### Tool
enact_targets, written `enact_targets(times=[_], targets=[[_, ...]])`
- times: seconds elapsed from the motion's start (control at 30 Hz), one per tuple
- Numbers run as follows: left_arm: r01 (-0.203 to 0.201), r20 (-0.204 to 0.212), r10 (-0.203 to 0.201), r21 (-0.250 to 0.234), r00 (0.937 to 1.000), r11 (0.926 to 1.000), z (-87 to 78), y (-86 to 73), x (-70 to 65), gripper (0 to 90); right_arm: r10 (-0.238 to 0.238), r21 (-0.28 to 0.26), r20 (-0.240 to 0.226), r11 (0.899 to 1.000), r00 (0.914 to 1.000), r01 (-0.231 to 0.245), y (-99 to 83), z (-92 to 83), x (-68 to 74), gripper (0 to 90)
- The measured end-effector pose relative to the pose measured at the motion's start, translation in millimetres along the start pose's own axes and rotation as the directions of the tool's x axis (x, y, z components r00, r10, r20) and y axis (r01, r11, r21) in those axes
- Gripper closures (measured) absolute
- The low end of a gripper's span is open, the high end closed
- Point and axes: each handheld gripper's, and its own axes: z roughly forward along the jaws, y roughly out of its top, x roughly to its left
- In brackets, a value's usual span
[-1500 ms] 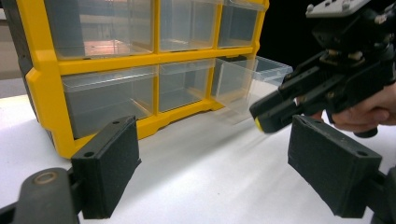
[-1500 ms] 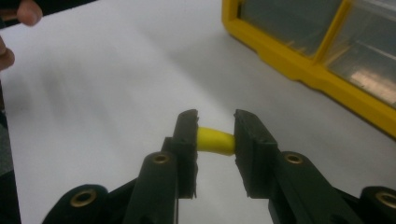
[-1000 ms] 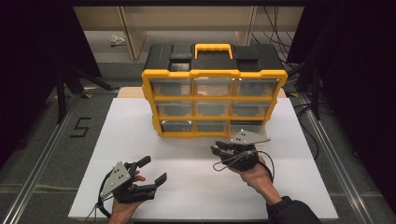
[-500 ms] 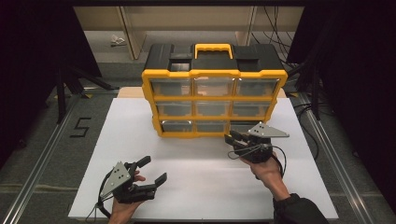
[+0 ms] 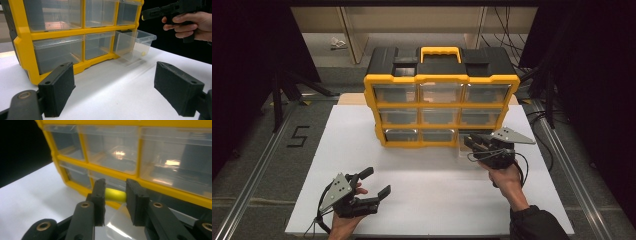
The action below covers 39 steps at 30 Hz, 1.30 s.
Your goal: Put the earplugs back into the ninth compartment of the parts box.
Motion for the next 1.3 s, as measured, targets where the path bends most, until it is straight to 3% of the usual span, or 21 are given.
enact_targets(times=[0.7,0.8,1.07,1.3], targets=[[0.0,-0.001,0.0,0.0,1.0,1.0,-0.1,0.1,0.1,16.3,0.07,0.056,0.119,0.995,0.9904,-0.077,-13.8,6.5,-28.6,67.3],[0.0,-0.001,0.0,0.0,1.0,1.0,-0.1,0.1,0.2,16.3,0.091,0.065,0.137,0.993,0.9864,-0.101,-14.6,6.8,-32.6,56.2],[0.0,-0.001,0.0,0.0,1.0,1.0,-0.2,0.1,0.1,16.3,0.09,0.041,0.1,0.995,0.9908,-0.095,-11.6,5.2,-26.7,38.7],[0.003,0.0,-0.003,-0.001,1.0,1.0,-0.4,0.2,0.3,16.3,0.058,0.021,0.051,0.998,0.997,-0.059,-7.0,2.2,-11.4,33.6]])
